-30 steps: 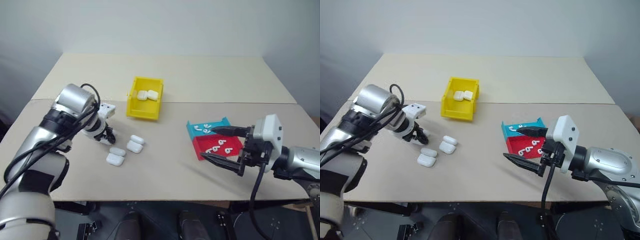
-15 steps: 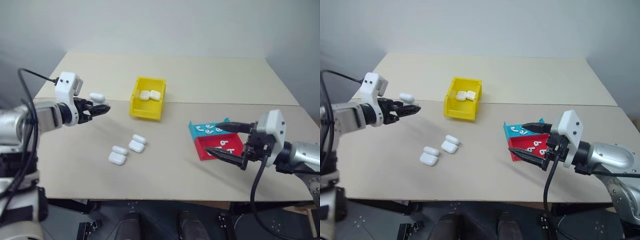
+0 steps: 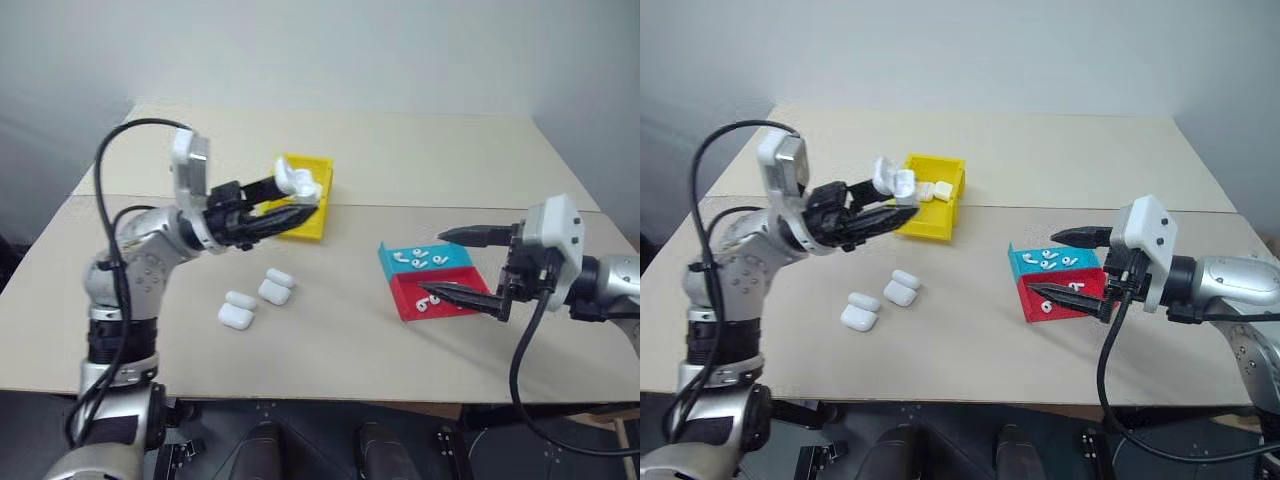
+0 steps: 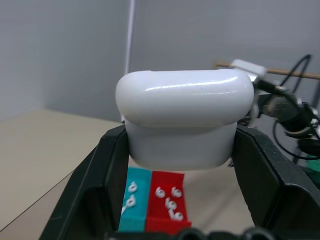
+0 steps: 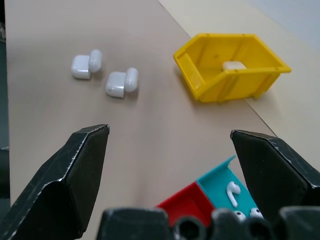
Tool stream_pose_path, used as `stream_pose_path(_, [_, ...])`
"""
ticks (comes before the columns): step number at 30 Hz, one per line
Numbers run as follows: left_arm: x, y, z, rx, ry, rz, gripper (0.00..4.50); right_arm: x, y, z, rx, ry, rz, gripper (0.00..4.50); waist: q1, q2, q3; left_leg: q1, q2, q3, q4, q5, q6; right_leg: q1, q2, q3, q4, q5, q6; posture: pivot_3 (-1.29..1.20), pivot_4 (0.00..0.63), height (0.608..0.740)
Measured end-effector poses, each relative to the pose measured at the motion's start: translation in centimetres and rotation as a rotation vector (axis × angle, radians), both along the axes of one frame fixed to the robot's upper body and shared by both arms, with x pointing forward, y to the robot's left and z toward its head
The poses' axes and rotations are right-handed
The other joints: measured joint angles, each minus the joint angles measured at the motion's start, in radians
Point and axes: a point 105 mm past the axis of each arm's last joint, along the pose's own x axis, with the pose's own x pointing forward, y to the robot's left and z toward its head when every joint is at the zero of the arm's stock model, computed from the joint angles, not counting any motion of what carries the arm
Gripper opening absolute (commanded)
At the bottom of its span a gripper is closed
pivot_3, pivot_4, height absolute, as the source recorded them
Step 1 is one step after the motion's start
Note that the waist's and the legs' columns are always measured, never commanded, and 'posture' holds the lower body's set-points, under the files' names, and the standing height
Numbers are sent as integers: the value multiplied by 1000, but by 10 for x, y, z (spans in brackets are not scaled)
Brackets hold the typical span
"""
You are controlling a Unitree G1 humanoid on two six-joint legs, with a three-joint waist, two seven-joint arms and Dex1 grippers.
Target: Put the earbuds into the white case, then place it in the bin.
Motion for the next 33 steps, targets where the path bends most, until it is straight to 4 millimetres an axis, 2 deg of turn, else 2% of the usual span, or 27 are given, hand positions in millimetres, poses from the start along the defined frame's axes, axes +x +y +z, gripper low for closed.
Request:
stream_pose_path(2, [-8,-11,1,2,-32,-67,2789,3,-7,-6,-72,19,-15,4500,-2,0,0,0,0,0,0,0,0,0,0,0,0,0,0,0,150,740])
stream_pose_path(7, [-19,-19,-1,22,-65,-143,2789,13,-28,-20,-273,74,-63,4500,-8,1,0,0,0,0,0,0,0,0,0,1,0,0,0,0,150,740])
stream_pose_path(12, [-20,-31,-6,28,-52,-164,2789,23,-25,-19,-418,130,-20,4500,-20,1,0,1,0,0,0,0,0,0,0,1,0,0,0,0,150,740])
stream_pose_path(15, [-20,-34,-8,25,-43,-164,2789,31,-24,-23,-495,158,33,3891,-24,1,0,0,0,0,0,0,0,-1,0,1,-1,0,0,0,150,740])
stream_pose_path(18, [-20,-34,-11,24,-48,-152,2789,42,-23,-36,-566,175,99,2966,-25,1,0,0,0,0,0,0,0,-1,0,1,-1,0,0,0,150,740])
stream_pose_path(24, [-18,-31,-14,27,-52,-115,2789,67,-21,-65,-749,128,244,2966,-24,1,0,0,0,1,-1,0,0,-2,0,1,-1,0,0,0,150,740])
stream_pose_path(33, [-22,-28,-17,28,-55,-67,2789,81,-6,-84,-866,82,443,2966,-22,2,0,0,1,1,0,0,0,-1,0,1,-1,0,0,0,150,740])
